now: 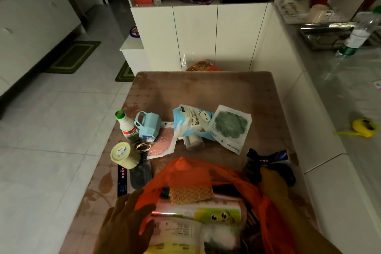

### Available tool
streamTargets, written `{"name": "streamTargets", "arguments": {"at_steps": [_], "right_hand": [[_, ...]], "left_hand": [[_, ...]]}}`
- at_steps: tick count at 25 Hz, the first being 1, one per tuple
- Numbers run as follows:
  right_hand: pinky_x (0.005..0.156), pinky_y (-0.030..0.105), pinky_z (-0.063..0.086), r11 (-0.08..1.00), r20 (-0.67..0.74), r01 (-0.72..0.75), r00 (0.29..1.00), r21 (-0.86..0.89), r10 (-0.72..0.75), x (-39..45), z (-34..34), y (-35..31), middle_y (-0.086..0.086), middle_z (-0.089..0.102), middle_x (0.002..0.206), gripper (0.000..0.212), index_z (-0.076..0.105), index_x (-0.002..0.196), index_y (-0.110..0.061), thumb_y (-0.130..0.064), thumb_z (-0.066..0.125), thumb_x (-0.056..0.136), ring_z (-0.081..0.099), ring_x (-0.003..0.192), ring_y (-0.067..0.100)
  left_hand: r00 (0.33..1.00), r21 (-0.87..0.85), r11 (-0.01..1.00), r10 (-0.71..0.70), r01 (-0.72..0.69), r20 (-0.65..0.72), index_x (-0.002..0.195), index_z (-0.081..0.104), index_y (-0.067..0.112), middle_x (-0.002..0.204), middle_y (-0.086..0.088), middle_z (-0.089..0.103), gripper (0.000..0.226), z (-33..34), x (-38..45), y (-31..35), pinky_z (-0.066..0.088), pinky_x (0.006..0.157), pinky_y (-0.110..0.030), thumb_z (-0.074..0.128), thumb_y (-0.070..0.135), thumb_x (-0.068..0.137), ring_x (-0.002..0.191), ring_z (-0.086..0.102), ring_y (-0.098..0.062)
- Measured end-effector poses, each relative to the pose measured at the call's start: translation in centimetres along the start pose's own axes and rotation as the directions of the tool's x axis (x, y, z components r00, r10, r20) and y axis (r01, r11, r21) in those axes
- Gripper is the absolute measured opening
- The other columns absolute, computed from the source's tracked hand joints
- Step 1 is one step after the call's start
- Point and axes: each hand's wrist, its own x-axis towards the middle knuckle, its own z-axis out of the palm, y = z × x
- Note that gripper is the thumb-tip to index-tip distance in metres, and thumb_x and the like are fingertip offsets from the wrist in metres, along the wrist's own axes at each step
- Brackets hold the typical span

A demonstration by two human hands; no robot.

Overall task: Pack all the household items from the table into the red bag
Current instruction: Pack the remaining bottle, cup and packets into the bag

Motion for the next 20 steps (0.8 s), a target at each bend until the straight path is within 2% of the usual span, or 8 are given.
{"name": "streamTargets", "arguments": {"at_steps": [3, 5, 10, 13, 15, 17, 19, 20], "right_hand": [[0.077, 0.037, 0.045, 0.924, -0.071, -0.129, 0.984, 0.361, 0.165, -1.8, -3.9, -0.5, 0.024, 0.067, 0.114, 0.028, 0.065, 0.121, -0.004, -0.008, 0.052, 0.097, 0.062, 0.098, 0.038], [0.072, 0.034, 0.047, 0.856, -0.195, -0.019, 0.971, 0.516, 0.139, -4.1, -7.8, -2.0, 0.019, 0.070, 0.106, 0.030, 0.066, 0.119, -0.007, -0.004, 0.062, 0.090, 0.063, 0.090, 0.033], [0.066, 0.009, 0.053, 0.511, -0.182, 0.307, 0.943, 0.803, -0.280, -16.8, -14.7, -8.7, -0.018, 0.071, 0.104, 0.039, 0.069, 0.107, -0.045, -0.014, 0.071, 0.084, 0.065, 0.095, -0.004], [0.076, 0.003, 0.046, 0.540, -0.253, 0.561, 0.803, 0.628, -0.539, -22.7, -12.5, -13.3, -0.022, 0.067, 0.101, 0.040, 0.069, 0.105, -0.038, -0.014, 0.066, 0.073, 0.061, 0.097, -0.005], [0.088, 0.025, 0.046, 0.679, -0.108, 0.654, 0.742, 0.333, -0.662, -23.6, -9.2, -15.7, -0.020, 0.062, 0.106, 0.037, 0.066, 0.111, -0.033, -0.029, 0.059, 0.076, 0.058, 0.101, 0.010], [0.096, 0.044, 0.046, 0.750, 0.091, 0.661, 0.748, -0.024, -0.657, -23.5, -6.3, -16.7, -0.008, 0.060, 0.120, 0.039, 0.065, 0.116, -0.036, -0.046, 0.062, 0.078, 0.057, 0.114, 0.023], [0.097, 0.051, 0.048, 0.779, 0.072, 0.626, 0.779, -0.033, -0.623, -23.0, -4.0, -16.8, -0.007, 0.063, 0.126, 0.042, 0.067, 0.113, -0.040, -0.055, 0.063, 0.074, 0.060, 0.118, 0.026], [0.106, 0.054, 0.038, 0.774, 0.056, 0.633, 0.772, 0.006, -0.633, -22.8, -2.6, -16.6, -0.007, 0.056, 0.139, 0.043, 0.062, 0.122, -0.042, -0.057, 0.055, 0.082, 0.051, 0.129, 0.027]], "left_hand": [[0.988, -0.058, 0.989, -0.142, 0.139, -0.067, 0.087, 0.075, 0.030, 0.108, -0.006, 0.072, 0.045, 0.5, -0.6, -0.6, 0.060, 0.059, -0.043, 0.094, 0.024, 0.046, 0.090, 0.068, -0.031], [0.963, -0.120, 0.959, -0.264, 0.256, -0.059, 0.109, 0.066, 0.033, 0.118, 0.004, 0.065, 0.037, 1.0, -1.3, -1.2, 0.056, 0.076, -0.033, 0.077, 0.025, 0.075, 0.101, 0.060, -0.019], [0.938, -0.586, 0.803, -0.276, 0.106, -0.208, 0.125, 0.060, 0.010, 0.104, -0.003, 0.065, 0.059, 0.2, -0.8, -1.8, 0.053, 0.064, -0.024, 0.082, 0.003, 0.070, 0.075, 0.062, -0.016], [0.879, -0.648, 0.761, -0.335, 0.041, -0.339, 0.118, 0.065, 0.009, 0.100, 0.001, 0.065, 0.049, -0.5, -0.6, -1.8, 0.053, 0.058, -0.017, 0.081, 0.005, 0.071, 0.071, 0.063, -0.009], [0.833, -0.661, 0.750, -0.369, 0.006, -0.413, 0.107, 0.071, 0.009, 0.095, 0.001, 0.069, 0.034, -0.6, -0.8, -1.8, 0.052, 0.058, -0.010, 0.079, 0.003, 0.074, 0.071, 0.062, -0.001], [0.808, -0.671, 0.741, -0.372, -0.039, -0.457, 0.098, 0.073, 0.009, 0.090, 0.001, 0.070, 0.026, -0.4, -1.1, -1.8, 0.054, 0.061, -0.014, 0.077, -0.002, 0.075, 0.071, 0.063, 0.000], [0.808, -0.693, 0.716, -0.360, -0.080, -0.466, 0.094, 0.074, 0.009, 0.089, 0.002, 0.070, 0.023, -0.3, -1.4, -2.0, 0.054, 0.064, -0.014, 0.075, -0.005, 0.075, 0.073, 0.065, -0.001], [0.814, -0.707, 0.701, -0.353, -0.096, -0.461, 0.092, 0.075, 0.009, 0.089, 0.002, 0.071, 0.022, -0.2, -1.6, -2.0, 0.055, 0.066, -0.015, 0.074, -0.006, 0.075, 0.075, 0.066, -0.001]]}}
